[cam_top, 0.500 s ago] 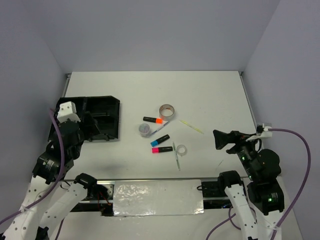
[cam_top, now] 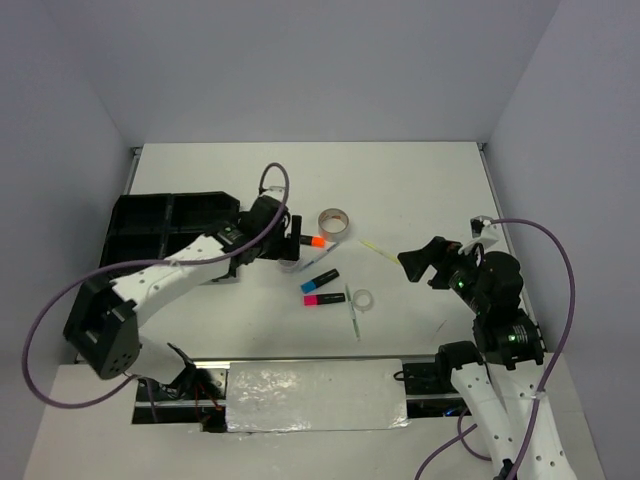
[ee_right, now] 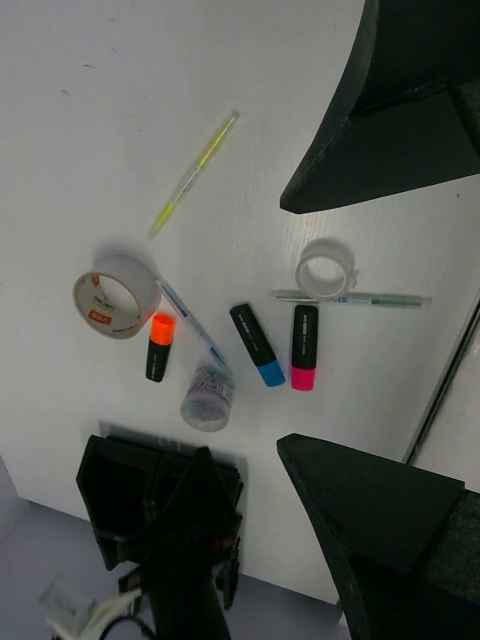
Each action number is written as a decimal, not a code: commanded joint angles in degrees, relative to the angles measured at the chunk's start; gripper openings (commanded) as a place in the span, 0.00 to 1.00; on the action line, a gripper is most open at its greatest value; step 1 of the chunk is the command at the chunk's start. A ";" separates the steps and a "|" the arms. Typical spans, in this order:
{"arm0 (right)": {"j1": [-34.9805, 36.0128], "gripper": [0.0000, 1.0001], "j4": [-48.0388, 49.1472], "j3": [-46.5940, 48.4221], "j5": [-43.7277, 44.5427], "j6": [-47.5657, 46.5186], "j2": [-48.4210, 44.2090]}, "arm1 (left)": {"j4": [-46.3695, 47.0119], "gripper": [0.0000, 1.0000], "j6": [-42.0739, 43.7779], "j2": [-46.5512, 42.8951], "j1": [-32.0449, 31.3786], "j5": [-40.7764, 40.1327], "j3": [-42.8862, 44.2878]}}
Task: Sort the stationery into containers
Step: Pick up the stationery from the center of the board.
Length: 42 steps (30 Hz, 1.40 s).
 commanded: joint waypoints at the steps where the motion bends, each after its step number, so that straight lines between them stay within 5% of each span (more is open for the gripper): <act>1: -0.32 1.00 4.99 -0.87 -1.91 -0.44 -0.52 | 2.96 0.99 -1.78 5.08 -1.00 -1.71 3.53; 21: -0.32 1.00 3.50 -2.02 -2.44 -4.84 0.80 | 4.72 0.99 -1.52 21.63 -1.26 -5.32 7.85; 24: -0.41 1.00 3.94 -2.02 -2.70 -4.57 0.71 | 4.10 0.92 -1.78 23.04 -1.26 -4.88 8.11; 34: -0.24 1.00 3.50 -0.53 -0.86 -5.19 1.41 | -0.28 0.08 -1.96 16.30 -1.18 -5.58 8.90; 38: -0.41 1.00 3.85 0.26 -1.21 -5.36 2.46 | -7.75 0.03 -4.77 11.27 5.30 -12.26 14.51; 42: -0.32 1.00 4.20 0.79 -2.17 -5.37 3.61 | -9.35 0.05 -7.58 5.57 21.46 -12.26 16.28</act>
